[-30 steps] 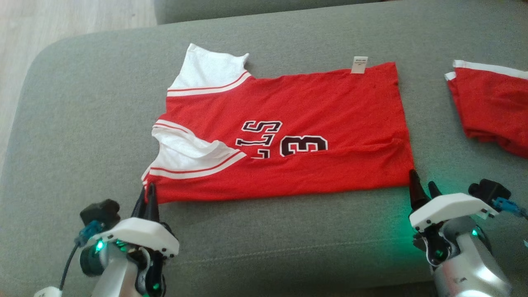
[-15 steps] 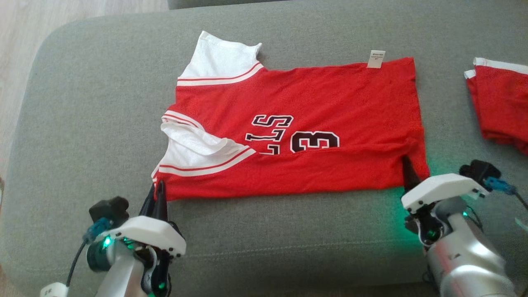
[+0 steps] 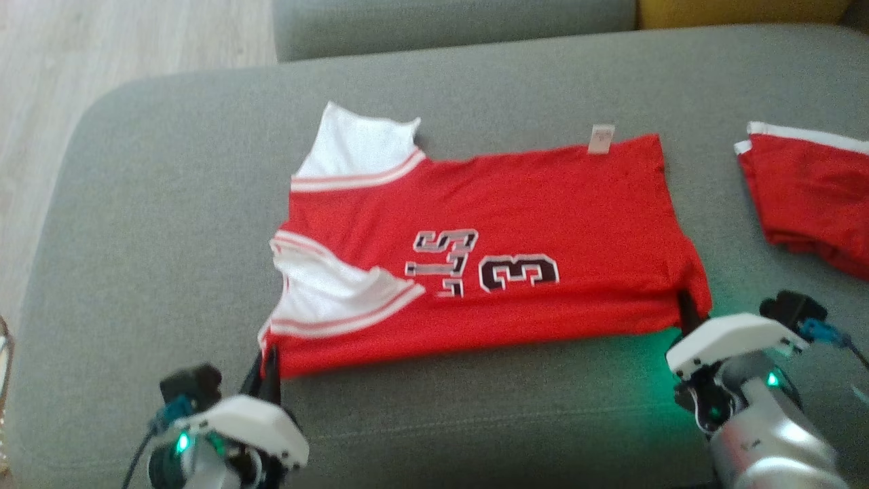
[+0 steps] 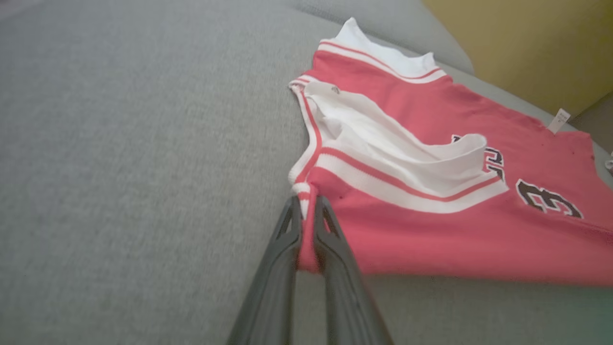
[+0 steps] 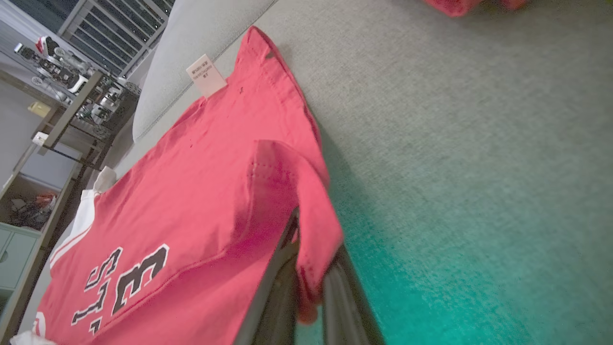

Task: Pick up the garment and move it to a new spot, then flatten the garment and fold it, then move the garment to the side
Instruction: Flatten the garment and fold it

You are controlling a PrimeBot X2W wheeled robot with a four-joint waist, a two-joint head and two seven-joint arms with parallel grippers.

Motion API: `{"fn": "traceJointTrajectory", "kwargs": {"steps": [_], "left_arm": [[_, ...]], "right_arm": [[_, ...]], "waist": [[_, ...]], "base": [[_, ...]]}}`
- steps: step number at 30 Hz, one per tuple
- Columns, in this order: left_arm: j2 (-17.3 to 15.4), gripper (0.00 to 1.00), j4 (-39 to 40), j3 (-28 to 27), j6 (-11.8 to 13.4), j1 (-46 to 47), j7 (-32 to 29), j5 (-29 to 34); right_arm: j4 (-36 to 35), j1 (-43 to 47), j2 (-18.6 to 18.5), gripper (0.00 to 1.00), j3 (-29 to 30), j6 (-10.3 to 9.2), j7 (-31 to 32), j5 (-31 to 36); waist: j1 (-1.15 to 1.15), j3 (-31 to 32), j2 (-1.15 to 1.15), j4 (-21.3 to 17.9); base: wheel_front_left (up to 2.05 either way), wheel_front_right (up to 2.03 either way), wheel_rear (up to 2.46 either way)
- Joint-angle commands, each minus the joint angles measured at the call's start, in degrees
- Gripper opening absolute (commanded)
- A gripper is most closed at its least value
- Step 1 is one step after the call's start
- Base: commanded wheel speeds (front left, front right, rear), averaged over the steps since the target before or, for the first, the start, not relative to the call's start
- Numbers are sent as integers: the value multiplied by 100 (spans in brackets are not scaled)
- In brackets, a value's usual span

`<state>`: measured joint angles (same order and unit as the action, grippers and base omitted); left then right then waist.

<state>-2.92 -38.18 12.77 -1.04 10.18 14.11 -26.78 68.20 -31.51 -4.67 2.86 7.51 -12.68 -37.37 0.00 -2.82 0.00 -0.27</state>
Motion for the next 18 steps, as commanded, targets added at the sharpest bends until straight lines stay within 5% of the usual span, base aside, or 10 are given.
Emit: {"fn": "traceJointTrajectory", "kwargs": {"steps": [1,12,13,14,15,16,18], "left_arm": [[-159,0,43,-175,21,-10,2,-27],[-145,0,-188,-52,-44,-479,-22,-119],[-141,8,-192,-50,-39,-484,-16,-124],[-138,57,-193,-48,-25,-482,-9,-124],[-138,57,-193,-48,-25,-482,-9,-124],[-135,100,-191,-46,-9,-475,-4,-122],[-142,100,-154,-58,41,-427,8,-123]], "right_arm": [[-126,65,-72,0,-44,-2,-64,-71],[-157,408,-210,0,20,-2,100,-90],[-150,417,-226,33,33,-2,104,-80],[-144,417,-240,100,51,-2,100,-70],[-144,417,-240,100,51,-2,100,-70],[-139,409,-246,100,73,-2,98,-65],[-157,357,-266,100,127,-2,78,-34]], "waist": [[0,152,0,-21],[0,362,0,-69],[0,366,0,-71],[0,367,0,-73],[0,367,0,-73],[0,368,0,-77],[0,352,0,-88]], "base": [[0,0,0],[0,0,0],[0,0,0],[0,0,0],[0,0,0],[0,0,0],[0,0,0]]}}
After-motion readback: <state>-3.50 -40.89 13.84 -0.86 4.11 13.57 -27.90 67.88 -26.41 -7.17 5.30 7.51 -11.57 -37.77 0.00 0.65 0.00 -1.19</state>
